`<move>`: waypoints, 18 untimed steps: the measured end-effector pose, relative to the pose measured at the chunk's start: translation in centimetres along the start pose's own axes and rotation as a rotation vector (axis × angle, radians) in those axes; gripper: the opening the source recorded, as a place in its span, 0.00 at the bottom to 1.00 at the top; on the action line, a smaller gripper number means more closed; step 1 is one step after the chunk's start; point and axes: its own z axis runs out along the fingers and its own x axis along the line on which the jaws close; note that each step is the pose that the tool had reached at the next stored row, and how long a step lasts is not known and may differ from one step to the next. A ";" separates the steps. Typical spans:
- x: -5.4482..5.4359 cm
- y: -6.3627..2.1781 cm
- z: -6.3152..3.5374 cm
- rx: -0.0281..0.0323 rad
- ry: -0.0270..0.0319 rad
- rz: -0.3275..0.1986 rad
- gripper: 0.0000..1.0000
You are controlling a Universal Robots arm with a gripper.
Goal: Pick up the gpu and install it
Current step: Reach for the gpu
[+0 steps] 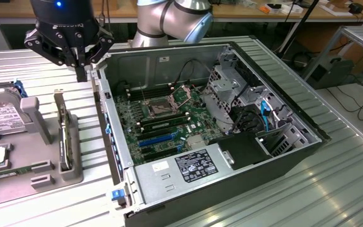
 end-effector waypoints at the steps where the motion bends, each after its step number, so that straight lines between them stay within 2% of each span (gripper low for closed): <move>1: 0.2 -0.01 -0.01 0.0000 0.0000 0.000 0.10; 6: 0.9 -0.06 -0.02 0.0000 -0.0001 0.000 0.10; 14: 3.1 -0.24 -0.09 0.0000 0.0001 0.000 0.10; 18: 3.7 -0.28 -0.10 0.0000 0.0000 0.000 0.10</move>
